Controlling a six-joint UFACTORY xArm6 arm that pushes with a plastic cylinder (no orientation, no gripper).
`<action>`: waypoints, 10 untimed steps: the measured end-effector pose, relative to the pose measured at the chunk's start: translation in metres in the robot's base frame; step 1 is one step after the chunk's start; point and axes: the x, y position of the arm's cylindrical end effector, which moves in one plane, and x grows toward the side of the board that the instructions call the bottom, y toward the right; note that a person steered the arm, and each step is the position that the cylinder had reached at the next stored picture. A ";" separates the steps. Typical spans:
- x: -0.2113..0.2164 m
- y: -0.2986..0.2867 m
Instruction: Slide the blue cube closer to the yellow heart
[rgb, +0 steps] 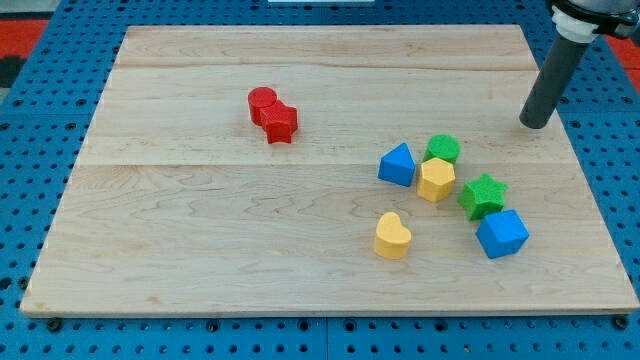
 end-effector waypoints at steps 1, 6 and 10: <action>0.000 0.002; 0.001 0.007; 0.091 0.000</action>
